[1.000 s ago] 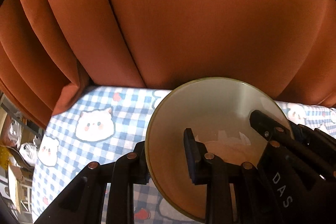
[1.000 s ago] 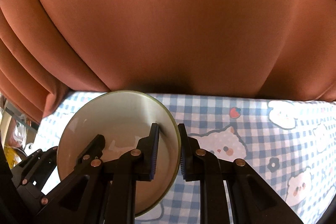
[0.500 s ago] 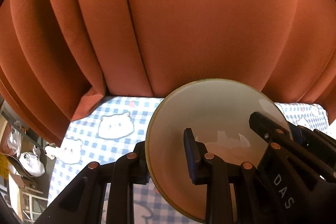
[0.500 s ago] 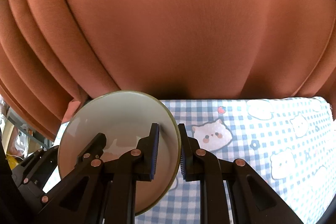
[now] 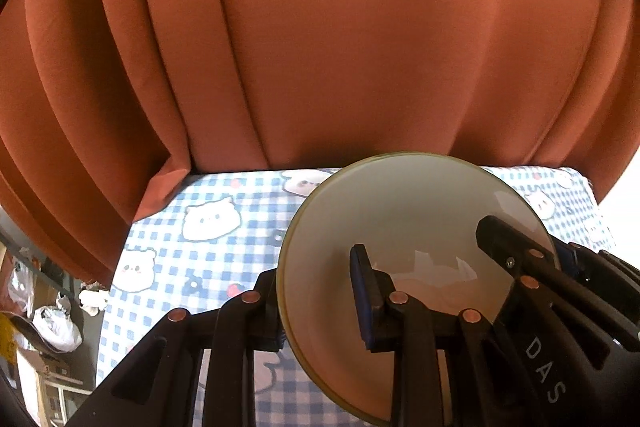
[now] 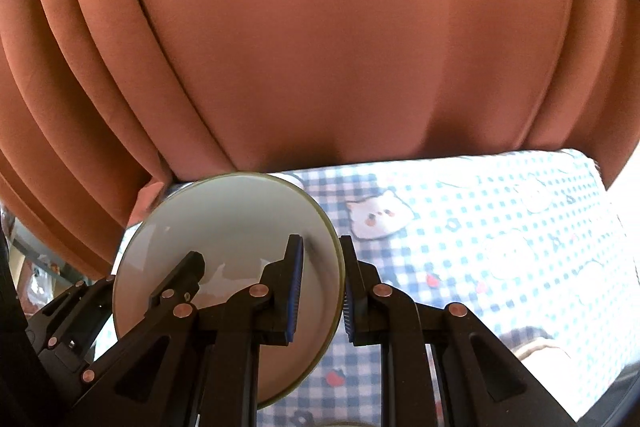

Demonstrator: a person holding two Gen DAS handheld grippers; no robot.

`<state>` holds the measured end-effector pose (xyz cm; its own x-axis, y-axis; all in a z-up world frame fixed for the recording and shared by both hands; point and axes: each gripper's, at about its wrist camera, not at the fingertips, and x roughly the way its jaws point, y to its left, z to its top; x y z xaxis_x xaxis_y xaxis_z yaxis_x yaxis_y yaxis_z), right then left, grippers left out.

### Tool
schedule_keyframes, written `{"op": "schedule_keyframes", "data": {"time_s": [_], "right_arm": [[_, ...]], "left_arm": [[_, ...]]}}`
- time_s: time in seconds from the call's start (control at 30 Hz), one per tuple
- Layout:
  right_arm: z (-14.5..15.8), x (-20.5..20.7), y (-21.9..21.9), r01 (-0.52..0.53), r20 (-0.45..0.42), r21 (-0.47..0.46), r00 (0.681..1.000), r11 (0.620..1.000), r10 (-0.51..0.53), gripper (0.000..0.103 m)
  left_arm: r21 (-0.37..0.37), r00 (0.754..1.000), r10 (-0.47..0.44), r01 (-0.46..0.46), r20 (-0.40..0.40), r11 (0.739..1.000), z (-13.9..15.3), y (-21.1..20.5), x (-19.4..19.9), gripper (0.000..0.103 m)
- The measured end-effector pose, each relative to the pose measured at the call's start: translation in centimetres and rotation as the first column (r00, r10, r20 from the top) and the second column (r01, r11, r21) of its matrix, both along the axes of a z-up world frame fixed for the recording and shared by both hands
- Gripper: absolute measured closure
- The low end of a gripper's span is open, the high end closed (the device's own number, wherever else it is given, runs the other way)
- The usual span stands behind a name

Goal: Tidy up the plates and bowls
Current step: 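Lift the bowl stack with both grippers and carry it toward the red-rimmed plates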

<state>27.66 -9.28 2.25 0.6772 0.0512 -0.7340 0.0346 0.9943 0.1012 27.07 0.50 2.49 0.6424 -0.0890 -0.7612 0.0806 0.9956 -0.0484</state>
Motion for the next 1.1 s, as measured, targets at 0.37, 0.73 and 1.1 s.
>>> {"op": "schedule_keyframes", "data": {"time_s": [0.37, 0.73, 1.1], "right_arm": [[0.1, -5.4, -3.9, -0.014, 0.001, 0.003, 1.000, 1.000, 0.014, 0.082], [-0.3, -7.7, -8.4, -0.139, -0.006, 0.035, 0.990, 0.990, 0.139, 0.082], [-1.7, -9.8, -8.2, -0.246, -0.055, 0.070, 0.967, 0.967, 0.250, 0.082]], "left_arm": [[0.007, 1.000, 0.013, -0.013, -0.008, 1.000, -0.3, -2.6, -3.8, 0.078], [0.031, 0.988, 0.153, -0.152, -0.016, 0.988, -0.3, -6.3, -7.1, 0.078], [0.053, 0.967, 0.246, -0.244, -0.057, 0.968, -2.2, -5.6, -10.7, 0.078]]}}
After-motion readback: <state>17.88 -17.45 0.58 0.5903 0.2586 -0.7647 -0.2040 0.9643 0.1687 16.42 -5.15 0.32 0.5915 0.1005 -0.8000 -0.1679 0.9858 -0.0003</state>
